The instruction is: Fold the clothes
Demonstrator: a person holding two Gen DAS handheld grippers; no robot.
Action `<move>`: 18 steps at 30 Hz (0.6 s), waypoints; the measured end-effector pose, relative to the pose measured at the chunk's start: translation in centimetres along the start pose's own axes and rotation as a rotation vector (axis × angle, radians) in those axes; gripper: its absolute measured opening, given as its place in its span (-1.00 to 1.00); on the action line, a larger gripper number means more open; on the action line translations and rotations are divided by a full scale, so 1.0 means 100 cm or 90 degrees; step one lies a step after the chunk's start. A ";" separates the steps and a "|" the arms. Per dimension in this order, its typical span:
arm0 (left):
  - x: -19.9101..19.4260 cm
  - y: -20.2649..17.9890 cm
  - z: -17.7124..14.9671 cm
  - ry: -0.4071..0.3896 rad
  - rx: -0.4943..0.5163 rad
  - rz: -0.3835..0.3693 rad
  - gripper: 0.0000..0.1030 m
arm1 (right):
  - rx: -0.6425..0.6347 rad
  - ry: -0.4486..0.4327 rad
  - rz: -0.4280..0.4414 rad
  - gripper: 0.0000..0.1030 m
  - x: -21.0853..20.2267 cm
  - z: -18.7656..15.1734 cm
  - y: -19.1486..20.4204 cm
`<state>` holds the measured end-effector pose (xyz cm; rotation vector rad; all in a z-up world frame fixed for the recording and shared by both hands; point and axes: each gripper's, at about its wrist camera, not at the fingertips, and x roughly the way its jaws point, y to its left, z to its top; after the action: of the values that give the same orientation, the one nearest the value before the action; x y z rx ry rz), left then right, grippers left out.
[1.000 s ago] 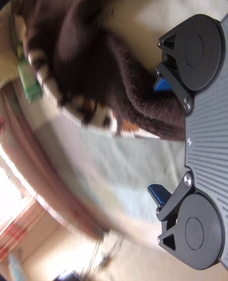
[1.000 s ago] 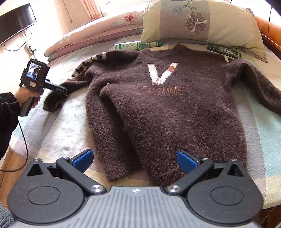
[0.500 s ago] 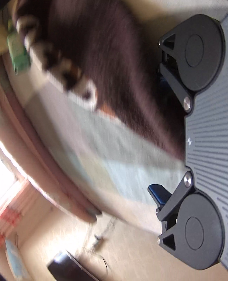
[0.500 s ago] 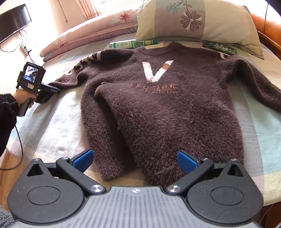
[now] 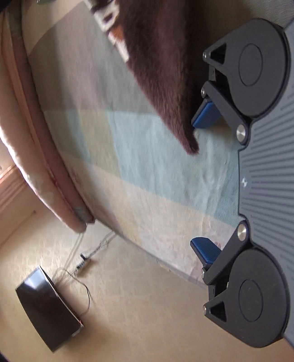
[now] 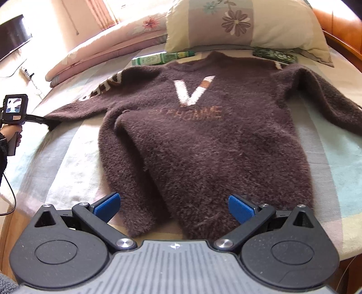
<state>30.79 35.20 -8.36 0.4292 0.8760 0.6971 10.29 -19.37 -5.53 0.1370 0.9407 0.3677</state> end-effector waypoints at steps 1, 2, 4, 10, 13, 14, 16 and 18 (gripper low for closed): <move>-0.002 -0.003 -0.003 -0.002 0.006 -0.011 0.99 | -0.006 0.000 0.002 1.00 0.000 0.000 0.003; -0.004 -0.002 -0.004 0.000 0.009 -0.011 0.99 | -0.013 -0.001 0.003 1.00 -0.001 0.000 0.005; -0.009 -0.001 -0.007 0.006 0.015 -0.012 0.99 | -0.020 -0.004 0.004 1.00 -0.005 -0.001 0.008; -0.028 0.011 -0.019 0.009 0.021 -0.045 0.99 | -0.006 -0.013 -0.001 1.00 -0.011 -0.005 0.006; -0.055 0.005 -0.029 -0.010 0.034 -0.116 0.99 | 0.000 -0.019 0.000 1.00 -0.014 -0.008 0.006; -0.066 0.000 -0.033 -0.017 0.038 -0.141 0.99 | 0.002 -0.020 0.001 1.00 -0.015 -0.009 0.006; -0.091 -0.013 -0.040 -0.038 0.063 -0.190 0.99 | 0.005 -0.024 0.002 1.00 -0.017 -0.011 0.006; -0.123 -0.040 -0.049 -0.071 0.124 -0.240 0.99 | 0.006 -0.028 0.002 1.00 -0.020 -0.013 0.006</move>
<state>22.82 24.00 -6.89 0.4562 0.8913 0.2408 8.07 -19.62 -4.57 0.1550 0.8986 0.3608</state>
